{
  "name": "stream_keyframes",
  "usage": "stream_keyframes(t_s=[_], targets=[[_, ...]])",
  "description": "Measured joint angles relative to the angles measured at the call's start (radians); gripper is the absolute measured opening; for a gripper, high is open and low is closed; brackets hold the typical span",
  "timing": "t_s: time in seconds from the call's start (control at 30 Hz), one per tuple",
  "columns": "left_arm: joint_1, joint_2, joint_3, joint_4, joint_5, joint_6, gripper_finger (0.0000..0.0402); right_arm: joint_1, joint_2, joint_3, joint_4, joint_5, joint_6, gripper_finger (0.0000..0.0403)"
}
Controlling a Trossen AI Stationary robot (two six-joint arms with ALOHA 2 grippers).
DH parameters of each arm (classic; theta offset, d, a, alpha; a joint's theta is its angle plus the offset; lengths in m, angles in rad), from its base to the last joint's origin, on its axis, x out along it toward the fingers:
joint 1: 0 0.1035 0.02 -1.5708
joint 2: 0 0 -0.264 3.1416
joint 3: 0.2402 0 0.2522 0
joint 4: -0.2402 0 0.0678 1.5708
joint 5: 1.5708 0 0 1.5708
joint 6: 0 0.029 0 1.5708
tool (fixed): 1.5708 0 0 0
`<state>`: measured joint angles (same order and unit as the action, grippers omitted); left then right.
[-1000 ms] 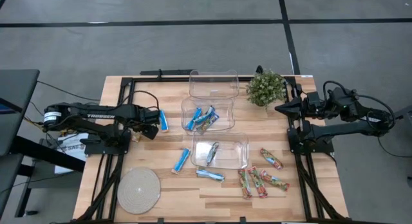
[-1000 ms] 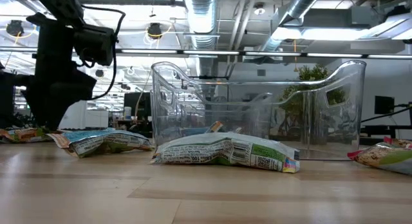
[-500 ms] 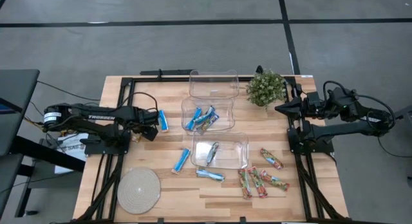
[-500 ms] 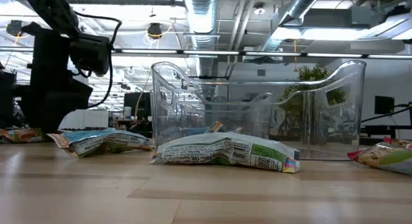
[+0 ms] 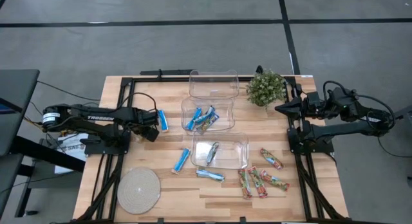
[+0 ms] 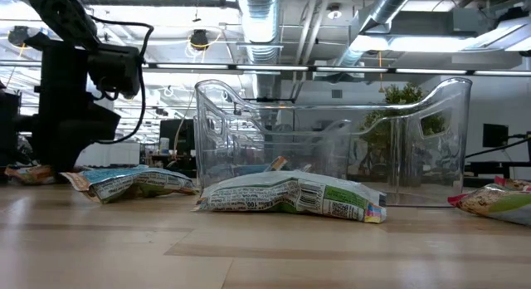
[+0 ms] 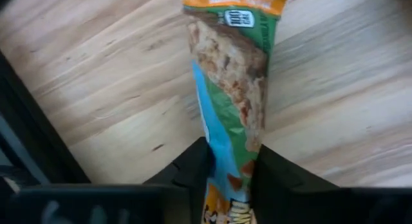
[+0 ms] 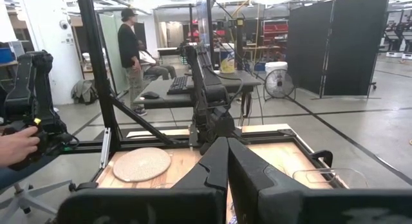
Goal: Pick and place Granola Bars by type
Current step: Put the yellow granola bar into the bottom transparent bin
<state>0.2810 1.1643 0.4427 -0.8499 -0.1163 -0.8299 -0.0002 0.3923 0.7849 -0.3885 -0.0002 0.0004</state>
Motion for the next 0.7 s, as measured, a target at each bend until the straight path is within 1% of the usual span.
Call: stream_keyframes(t_s=[0.1,0.2,0.3,0.43,0.6,0.7], targets=[[0.0,0.0,-0.001,0.013,0.008,0.0,0.0055,0.0,0.0,0.0,0.0,0.0,0.0,0.0],[-0.002,0.0,-0.001,0.029,0.015,0.0,0.0036,0.0,0.0,0.0,0.0,0.0,0.0,0.0],[-0.013,0.0,0.001,0.037,0.02,0.0,0.0027,0.0,0.0,0.0,0.0,0.0,0.0,0.0],[-0.031,0.003,0.017,0.038,0.026,-0.003,0.0027,0.0,0.0,0.0,0.0,0.0,0.0,0.0],[-0.046,-0.006,0.034,0.147,0.125,-0.026,0.0027,0.0,0.0,0.0,0.0,0.0,0.0,0.0],[-0.061,-0.007,0.034,0.233,0.192,-0.069,0.0023,0.0,0.0,0.0,0.0,0.0,0.0,0.0]])
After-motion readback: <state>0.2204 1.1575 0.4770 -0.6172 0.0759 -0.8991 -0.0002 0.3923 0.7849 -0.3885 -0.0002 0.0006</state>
